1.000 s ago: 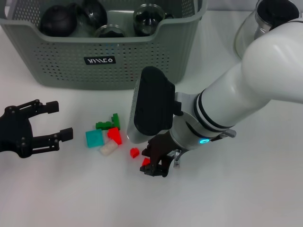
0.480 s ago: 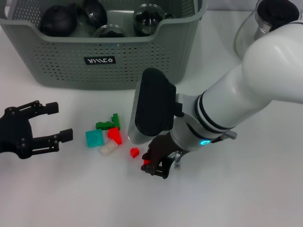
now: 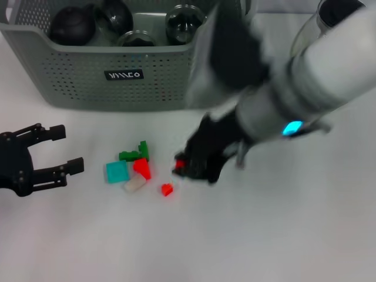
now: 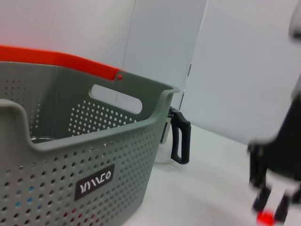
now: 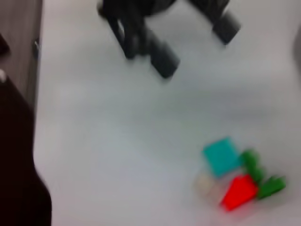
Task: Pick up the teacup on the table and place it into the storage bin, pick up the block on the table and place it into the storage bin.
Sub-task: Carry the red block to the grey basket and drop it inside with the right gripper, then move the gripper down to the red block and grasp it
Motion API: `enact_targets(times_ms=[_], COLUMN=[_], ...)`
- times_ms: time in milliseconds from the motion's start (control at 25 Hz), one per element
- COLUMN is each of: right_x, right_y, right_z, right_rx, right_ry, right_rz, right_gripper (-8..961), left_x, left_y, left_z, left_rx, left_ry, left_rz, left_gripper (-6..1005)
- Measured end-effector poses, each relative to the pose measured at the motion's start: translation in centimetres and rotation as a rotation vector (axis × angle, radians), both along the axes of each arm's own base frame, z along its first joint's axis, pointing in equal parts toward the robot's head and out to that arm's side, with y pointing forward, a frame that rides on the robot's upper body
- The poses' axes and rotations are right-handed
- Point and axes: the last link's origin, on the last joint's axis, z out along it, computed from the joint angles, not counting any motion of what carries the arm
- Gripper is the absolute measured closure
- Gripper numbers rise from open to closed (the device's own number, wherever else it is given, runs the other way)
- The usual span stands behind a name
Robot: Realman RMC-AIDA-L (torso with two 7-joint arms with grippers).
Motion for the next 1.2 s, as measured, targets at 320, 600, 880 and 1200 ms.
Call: enact_targets(times_ms=[320, 600, 880, 1200], right_x=[-8.0, -12.1, -10.9, -10.3], right_y=[3.5, 11.3, 14.3, 14.5], right_z=[10.9, 9.6, 4.8, 4.4], right_rx=[0.077, 0.274, 0.367, 0.396], right_ry=[0.408, 0.508, 0.371, 0.364], right_rz=[-0.114, -0.152, -0.089, -0.063], right_gripper=[690, 661, 631, 485], left_x=[-0.1, 0.2, 0.2, 0.1], left_y=[0.0, 0.4, 0.5, 0.4], left_z=[0.2, 0.1, 0.2, 0.2], left_rx=[0.012, 0.005, 0.007, 0.010], left_ry=[-0.004, -0.007, -0.010, -0.008], left_rz=[0.006, -0.008, -0.007, -0.001], left_gripper=[138, 138, 138, 138])
